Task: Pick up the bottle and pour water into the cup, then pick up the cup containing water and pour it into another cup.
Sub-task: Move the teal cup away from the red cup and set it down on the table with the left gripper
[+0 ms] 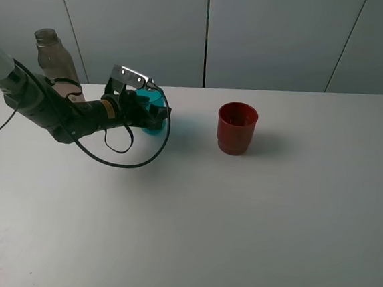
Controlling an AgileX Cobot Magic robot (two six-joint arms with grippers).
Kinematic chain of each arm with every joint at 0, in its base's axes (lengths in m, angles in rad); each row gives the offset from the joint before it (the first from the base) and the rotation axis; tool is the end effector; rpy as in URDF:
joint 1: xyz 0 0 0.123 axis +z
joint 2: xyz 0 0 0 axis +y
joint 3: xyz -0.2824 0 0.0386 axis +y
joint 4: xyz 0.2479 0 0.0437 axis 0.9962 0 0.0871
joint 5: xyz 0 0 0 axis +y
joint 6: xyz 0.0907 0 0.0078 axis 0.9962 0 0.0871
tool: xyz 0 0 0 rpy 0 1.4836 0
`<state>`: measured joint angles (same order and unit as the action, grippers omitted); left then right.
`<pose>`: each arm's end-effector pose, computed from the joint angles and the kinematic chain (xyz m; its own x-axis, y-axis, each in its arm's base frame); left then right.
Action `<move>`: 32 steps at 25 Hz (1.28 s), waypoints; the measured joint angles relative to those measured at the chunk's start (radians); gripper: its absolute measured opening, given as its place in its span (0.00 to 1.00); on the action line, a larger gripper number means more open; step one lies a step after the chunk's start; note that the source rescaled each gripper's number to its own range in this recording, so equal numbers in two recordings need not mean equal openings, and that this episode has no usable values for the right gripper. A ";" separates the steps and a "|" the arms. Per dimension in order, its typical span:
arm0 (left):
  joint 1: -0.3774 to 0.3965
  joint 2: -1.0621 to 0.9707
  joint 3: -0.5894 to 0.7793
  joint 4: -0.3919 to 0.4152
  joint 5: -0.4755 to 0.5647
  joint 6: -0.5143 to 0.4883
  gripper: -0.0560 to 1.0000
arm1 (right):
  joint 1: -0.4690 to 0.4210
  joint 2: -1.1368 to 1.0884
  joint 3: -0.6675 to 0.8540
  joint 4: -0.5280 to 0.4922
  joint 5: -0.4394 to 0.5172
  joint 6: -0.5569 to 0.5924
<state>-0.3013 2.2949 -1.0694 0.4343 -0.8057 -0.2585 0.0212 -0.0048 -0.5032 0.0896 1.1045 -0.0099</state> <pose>0.3943 -0.1514 0.0581 -0.3260 0.1535 -0.9328 0.5696 0.8194 -0.0642 -0.0082 0.0071 0.2748 -0.4886 0.0200 -0.8723 -0.0761 0.9949 0.0655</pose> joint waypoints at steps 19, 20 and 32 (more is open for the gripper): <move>0.000 0.000 0.000 0.000 0.022 0.000 0.14 | 0.000 0.000 0.000 0.000 0.000 0.000; 0.000 0.000 0.000 0.000 0.022 0.000 0.14 | 0.000 0.000 0.000 0.000 0.000 0.000; 0.000 -0.047 0.000 -0.008 0.089 0.000 0.96 | 0.000 0.000 0.000 0.000 0.000 0.000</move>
<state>-0.3013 2.2476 -1.0694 0.4259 -0.7168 -0.2585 0.0212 -0.0048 -0.5032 0.0896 1.1045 -0.0099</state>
